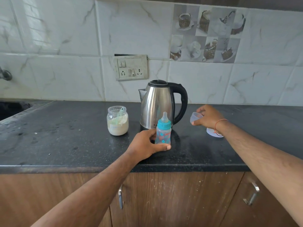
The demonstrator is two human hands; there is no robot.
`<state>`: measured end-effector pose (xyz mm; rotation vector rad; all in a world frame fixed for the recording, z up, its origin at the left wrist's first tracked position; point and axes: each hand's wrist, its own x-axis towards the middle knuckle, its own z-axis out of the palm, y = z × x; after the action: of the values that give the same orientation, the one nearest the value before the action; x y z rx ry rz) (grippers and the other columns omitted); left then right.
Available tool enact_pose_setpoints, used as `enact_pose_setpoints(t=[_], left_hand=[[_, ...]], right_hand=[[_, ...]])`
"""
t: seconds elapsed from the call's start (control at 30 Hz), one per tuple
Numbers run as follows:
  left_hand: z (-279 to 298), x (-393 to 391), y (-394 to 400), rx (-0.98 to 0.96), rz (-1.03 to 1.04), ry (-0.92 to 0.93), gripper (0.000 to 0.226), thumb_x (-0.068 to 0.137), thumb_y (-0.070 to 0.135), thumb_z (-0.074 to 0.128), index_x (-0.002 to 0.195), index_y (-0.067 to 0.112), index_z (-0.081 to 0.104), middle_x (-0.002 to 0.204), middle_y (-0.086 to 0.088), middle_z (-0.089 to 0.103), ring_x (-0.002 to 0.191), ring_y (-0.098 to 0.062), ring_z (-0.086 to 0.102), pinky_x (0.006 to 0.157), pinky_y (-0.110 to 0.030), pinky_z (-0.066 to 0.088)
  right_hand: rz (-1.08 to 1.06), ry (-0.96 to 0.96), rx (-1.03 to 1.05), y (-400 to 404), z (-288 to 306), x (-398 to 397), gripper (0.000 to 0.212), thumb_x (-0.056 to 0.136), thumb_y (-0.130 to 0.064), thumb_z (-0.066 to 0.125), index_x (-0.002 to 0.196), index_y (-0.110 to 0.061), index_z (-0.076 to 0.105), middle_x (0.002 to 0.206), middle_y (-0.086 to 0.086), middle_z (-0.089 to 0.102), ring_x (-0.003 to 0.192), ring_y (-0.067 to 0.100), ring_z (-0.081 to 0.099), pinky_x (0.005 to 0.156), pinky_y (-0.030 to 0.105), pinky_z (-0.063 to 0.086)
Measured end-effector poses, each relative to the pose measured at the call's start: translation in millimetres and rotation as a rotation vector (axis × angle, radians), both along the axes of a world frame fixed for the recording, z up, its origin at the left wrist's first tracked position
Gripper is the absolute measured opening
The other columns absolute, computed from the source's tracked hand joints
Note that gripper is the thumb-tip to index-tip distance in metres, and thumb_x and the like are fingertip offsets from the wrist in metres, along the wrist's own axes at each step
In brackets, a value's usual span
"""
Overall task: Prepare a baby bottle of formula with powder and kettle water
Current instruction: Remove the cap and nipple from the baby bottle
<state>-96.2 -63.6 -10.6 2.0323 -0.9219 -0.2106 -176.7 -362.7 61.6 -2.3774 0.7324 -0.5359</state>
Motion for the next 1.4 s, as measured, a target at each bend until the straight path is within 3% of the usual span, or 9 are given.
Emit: enact_pose_setpoints(t=[0.13,0.37,0.63,0.77,0.87,1.03,1.1,1.2,1.4], left_hand=[[1,0,0,0.008,0.005,-0.012,0.070,0.080,0.052,0.090,0.141,0.027,0.065,0.132,0.014,0.073,0.116,-0.003,0.068,0.104,-0.024,0.054],[-1,1,1,-0.003,-0.001,-0.014,0.073,0.078,0.056,0.091,0.141,0.030,0.066,0.133,0.016,0.074,0.119,-0.002,0.068,0.109,-0.027,0.054],[-1,1,1,-0.003,-0.018,-0.009,0.074,0.080,0.053,0.090,0.144,0.028,0.065,0.135,0.014,0.073,0.121,-0.004,0.067,0.107,-0.023,0.051],[-2,5,-1,-0.008,-0.028,0.003,0.072,0.079,0.051,0.092,0.142,0.028,0.066,0.133,0.016,0.073,0.119,-0.002,0.068,0.106,-0.023,0.051],[-3,8,-2,-0.010,-0.032,0.011,0.070,0.077,0.051,0.093,0.138,0.029,0.067,0.128,0.016,0.075,0.115,-0.001,0.069,0.105,-0.024,0.053],[-1,12,-6,-0.018,0.012,-0.014,0.059,0.076,0.053,0.095,0.126,0.031,0.073,0.103,0.018,0.078,0.091,0.008,0.070,0.078,-0.011,0.049],[-1,14,-8,-0.012,0.012,-0.035,0.053,0.078,0.049,0.095,0.122,0.031,0.073,0.089,0.020,0.073,0.078,0.016,0.065,0.067,-0.006,0.045],[-2,18,-10,-0.010,0.012,-0.056,0.054,0.079,0.048,0.094,0.125,0.031,0.072,0.089,0.020,0.071,0.078,0.014,0.063,0.070,-0.011,0.044],[-3,25,-10,-0.001,0.005,-0.054,0.055,0.076,0.055,0.094,0.122,0.031,0.074,0.095,0.017,0.076,0.081,0.001,0.066,0.073,-0.014,0.047]], right_hand=[[-0.041,0.079,-0.104,-1,-9,10,0.062,0.076,-0.017,0.095,0.131,-0.016,0.065,0.134,0.007,0.067,0.117,0.029,0.063,0.083,0.033,0.046],[-0.076,0.148,-0.149,-6,-25,22,0.078,0.078,-0.020,0.094,0.146,-0.013,0.058,0.144,0.010,0.065,0.127,0.033,0.063,0.103,0.037,0.050],[-0.090,0.194,-0.296,1,-22,15,0.086,0.079,-0.031,0.094,0.150,-0.006,0.052,0.149,0.015,0.060,0.132,0.035,0.059,0.106,0.041,0.049],[-0.023,-0.295,-0.425,25,-36,0,0.059,0.097,-0.041,0.073,0.145,-0.010,0.060,0.145,0.007,0.059,0.132,0.033,0.055,0.111,0.042,0.046],[0.143,-0.696,-0.272,65,-55,-8,0.036,0.101,-0.045,0.062,0.123,-0.019,0.074,0.121,-0.008,0.066,0.106,0.019,0.066,0.087,0.033,0.053],[0.444,-0.668,-0.025,112,-65,-3,0.040,0.096,-0.055,0.067,0.121,-0.024,0.074,0.115,-0.013,0.071,0.104,0.013,0.069,0.063,0.031,0.058],[0.464,-0.639,-0.010,120,-65,0,0.049,0.090,-0.066,0.072,0.126,-0.033,0.068,0.117,-0.017,0.070,0.106,0.010,0.068,0.071,0.021,0.054],[0.416,-0.653,0.052,128,-63,4,0.057,0.078,-0.068,0.079,0.125,-0.038,0.067,0.117,-0.023,0.071,0.108,0.004,0.066,0.079,0.014,0.053],[0.389,-0.724,0.225,133,-61,10,0.054,0.074,-0.056,0.086,0.123,-0.041,0.067,0.113,-0.023,0.075,0.110,0.004,0.070,0.091,0.025,0.059]])
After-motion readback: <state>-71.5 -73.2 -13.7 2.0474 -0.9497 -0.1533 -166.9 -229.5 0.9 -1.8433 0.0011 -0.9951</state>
